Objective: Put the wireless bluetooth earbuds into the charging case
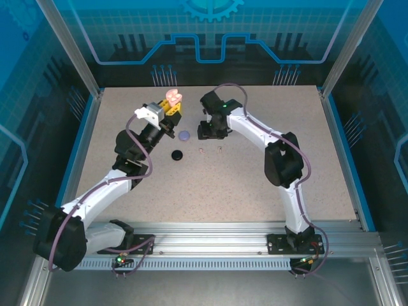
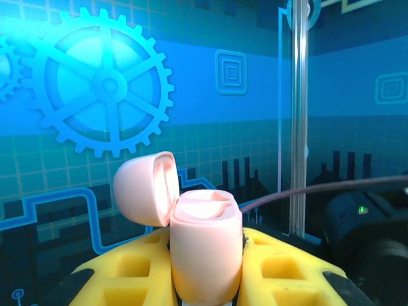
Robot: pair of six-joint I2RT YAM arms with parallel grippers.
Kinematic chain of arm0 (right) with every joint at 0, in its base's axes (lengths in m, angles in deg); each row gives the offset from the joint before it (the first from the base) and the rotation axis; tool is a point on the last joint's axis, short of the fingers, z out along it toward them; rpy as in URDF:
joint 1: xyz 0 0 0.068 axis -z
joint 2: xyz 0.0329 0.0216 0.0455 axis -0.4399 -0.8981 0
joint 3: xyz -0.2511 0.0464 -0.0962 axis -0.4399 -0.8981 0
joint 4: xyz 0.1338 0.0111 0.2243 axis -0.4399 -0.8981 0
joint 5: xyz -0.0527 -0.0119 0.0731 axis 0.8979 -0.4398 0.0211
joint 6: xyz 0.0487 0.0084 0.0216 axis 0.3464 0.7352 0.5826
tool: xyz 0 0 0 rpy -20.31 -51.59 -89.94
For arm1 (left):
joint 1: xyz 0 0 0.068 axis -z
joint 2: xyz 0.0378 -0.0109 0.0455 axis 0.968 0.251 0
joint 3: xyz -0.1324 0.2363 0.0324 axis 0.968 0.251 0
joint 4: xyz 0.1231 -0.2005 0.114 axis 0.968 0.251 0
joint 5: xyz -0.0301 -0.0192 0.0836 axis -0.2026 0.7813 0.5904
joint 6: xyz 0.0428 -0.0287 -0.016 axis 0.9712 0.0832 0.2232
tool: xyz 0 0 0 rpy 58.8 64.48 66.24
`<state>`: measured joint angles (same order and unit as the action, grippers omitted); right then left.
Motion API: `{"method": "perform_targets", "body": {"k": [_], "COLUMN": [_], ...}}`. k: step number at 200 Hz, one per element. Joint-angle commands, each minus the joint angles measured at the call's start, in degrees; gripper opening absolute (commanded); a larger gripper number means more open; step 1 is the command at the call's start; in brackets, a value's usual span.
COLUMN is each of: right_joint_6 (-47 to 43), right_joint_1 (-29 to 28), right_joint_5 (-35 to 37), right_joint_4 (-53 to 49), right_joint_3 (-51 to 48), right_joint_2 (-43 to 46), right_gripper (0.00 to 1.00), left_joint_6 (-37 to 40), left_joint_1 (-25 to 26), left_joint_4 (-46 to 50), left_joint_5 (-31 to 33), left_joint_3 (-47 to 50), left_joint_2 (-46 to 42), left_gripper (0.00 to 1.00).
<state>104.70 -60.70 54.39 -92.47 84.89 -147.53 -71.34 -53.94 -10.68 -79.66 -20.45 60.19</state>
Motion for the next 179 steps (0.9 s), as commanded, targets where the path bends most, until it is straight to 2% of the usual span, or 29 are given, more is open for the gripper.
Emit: {"method": "perform_targets", "body": {"k": [1, 58, 134, 179], "right_joint_6": [1.17, 1.48, 1.5, 1.21], "right_joint_1": [-1.88, -4.45, -5.55, -5.66], "right_joint_5": [1.93, 7.26, 8.9, 8.82], "right_joint_4": [-3.26, -11.14, -14.18, -14.81], "right_joint_3": [2.41, 12.2, 20.58, 22.27], "right_joint_2": [-3.21, -11.91, -19.0, -20.71], "right_gripper": [0.47, 0.41, 0.39, 0.37], "left_joint_6": [0.98, -0.07, -1.01, -1.06], "left_joint_1": [0.37, 0.32, 0.35, 0.36], "left_joint_4": [-2.61, -2.84, -3.12, -3.11], "left_joint_5": [1.8, 1.07, 1.1, 1.15], "left_joint_3": [-2.84, -3.14, -3.03, -2.58], "left_joint_2": [0.75, 0.71, -0.06, -0.14], "left_gripper": [0.0, 0.0, 0.0, 0.0]}}
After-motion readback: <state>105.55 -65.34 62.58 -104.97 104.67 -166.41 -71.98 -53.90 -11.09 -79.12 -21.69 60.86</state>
